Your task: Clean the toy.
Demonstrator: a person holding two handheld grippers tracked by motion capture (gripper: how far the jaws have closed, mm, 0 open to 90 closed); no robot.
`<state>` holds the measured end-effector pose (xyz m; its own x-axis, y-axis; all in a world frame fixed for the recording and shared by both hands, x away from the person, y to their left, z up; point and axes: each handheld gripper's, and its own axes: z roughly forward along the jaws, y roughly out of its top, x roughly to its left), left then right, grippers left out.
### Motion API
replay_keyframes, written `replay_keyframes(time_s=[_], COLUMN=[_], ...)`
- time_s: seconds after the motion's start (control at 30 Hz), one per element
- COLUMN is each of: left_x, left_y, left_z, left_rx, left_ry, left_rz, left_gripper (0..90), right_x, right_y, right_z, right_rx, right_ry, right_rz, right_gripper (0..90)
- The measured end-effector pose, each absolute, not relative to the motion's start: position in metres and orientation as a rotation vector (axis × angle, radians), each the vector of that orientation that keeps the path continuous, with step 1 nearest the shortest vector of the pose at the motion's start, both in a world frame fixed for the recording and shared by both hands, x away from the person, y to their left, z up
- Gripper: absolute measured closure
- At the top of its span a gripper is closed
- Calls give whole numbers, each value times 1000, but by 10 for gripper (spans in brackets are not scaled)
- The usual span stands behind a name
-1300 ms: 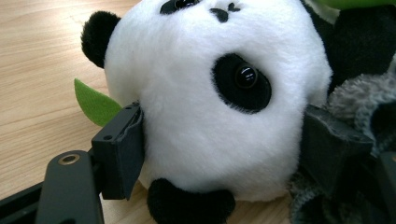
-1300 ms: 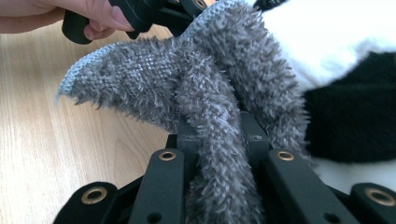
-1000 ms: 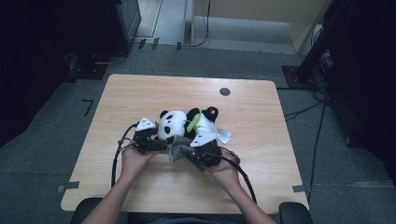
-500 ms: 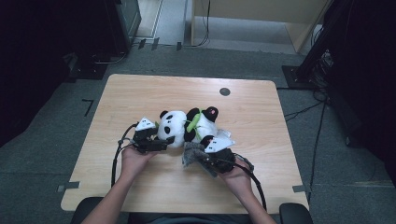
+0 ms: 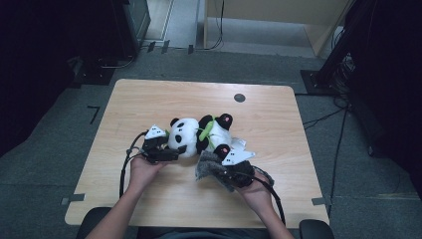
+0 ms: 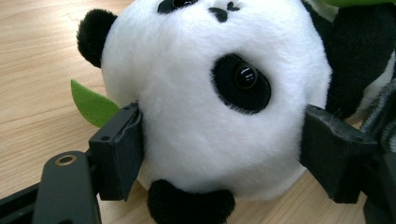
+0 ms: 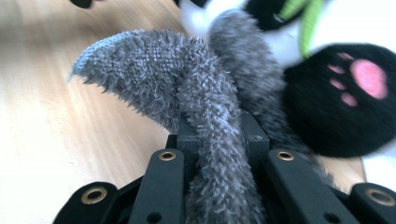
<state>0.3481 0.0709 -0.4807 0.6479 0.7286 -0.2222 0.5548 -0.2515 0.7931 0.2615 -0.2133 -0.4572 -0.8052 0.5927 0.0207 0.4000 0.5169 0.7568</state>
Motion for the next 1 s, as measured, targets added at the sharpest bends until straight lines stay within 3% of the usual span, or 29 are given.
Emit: replay_keyframes(time_s=[0.53, 1.0], left_x=[346, 345], left_y=[70, 70], left_z=[-480, -481], left_rx=[1943, 1940], left_ry=[1012, 1014], left_rz=[248, 253], left_gripper=[210, 210], right_x=[279, 298], right_y=[-151, -150], right_z=[-462, -469], right_rx=[668, 780], right_ry=[2625, 2552], right_rz=[1142, 1140], right_gripper=[762, 763])
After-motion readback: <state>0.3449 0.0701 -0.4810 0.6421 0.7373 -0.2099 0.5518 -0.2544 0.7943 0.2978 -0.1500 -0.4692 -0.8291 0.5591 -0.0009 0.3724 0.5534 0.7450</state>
